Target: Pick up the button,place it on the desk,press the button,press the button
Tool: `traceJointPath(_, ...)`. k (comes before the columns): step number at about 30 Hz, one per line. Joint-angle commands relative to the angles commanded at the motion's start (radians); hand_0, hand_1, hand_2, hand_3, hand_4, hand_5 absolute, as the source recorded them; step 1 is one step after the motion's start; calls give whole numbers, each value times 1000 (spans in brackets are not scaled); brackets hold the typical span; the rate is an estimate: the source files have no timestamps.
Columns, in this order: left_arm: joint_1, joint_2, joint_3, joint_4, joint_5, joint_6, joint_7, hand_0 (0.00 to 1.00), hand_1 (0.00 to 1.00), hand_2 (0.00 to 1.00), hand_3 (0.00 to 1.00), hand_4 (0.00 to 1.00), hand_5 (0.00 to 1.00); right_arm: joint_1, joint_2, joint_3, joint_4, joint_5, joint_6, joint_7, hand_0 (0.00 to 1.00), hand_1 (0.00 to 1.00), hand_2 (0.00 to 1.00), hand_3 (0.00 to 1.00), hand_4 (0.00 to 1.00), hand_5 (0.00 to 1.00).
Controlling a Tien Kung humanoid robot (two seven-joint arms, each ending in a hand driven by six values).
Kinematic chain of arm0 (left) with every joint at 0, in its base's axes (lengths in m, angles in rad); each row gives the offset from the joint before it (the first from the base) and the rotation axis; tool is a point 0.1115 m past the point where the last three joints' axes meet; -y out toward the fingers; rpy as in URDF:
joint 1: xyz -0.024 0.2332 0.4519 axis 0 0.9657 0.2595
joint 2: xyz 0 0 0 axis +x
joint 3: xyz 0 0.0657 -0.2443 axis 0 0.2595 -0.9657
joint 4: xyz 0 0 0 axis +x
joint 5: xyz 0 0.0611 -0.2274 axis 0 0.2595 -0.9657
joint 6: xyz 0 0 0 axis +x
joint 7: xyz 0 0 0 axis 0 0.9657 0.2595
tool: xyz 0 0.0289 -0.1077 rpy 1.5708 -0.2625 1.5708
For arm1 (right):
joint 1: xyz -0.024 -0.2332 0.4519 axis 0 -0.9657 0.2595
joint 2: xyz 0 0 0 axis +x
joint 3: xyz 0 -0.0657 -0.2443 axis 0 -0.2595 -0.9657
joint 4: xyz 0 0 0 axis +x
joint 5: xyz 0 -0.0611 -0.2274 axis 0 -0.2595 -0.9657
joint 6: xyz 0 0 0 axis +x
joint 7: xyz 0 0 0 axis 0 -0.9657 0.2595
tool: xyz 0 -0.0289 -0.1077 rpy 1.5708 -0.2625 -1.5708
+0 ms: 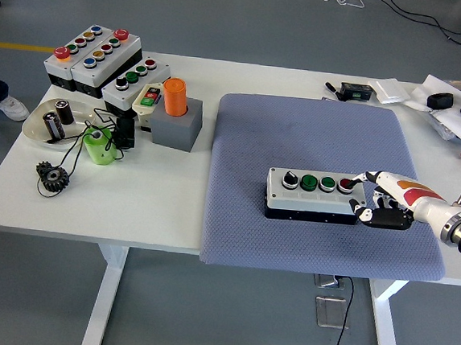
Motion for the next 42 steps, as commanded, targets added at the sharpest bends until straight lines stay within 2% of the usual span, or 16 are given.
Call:
traceJointPath(11, 2, 1, 10, 0, -5, -1, 0, 642, 699, 699, 501, 314, 998, 2, 10, -6, -31, -3, -5, 2, 176, 2, 117, 747, 540, 530)
traceJointPath(23, -3, 4, 23, 0, -19, -4, -4, 643, 699, 699, 501, 314, 998, 19, 13, -60, -44, -13, 6, -5, 176, 2, 117, 747, 539, 523)
traceJointPath(34, -2, 4, 21, 0, -19, -4, -4, 643, 699, 699, 500, 313, 998, 9, 10, 6, 22, -33, -23, 0, 178, 2, 118, 747, 537, 519)
traceJointPath(42, -4, 3, 23, 0, -22, -3, -6, 643, 699, 699, 500, 314, 998, 31, 51, -13, 18, -39, -27, 0, 176, 2, 118, 747, 536, 516)
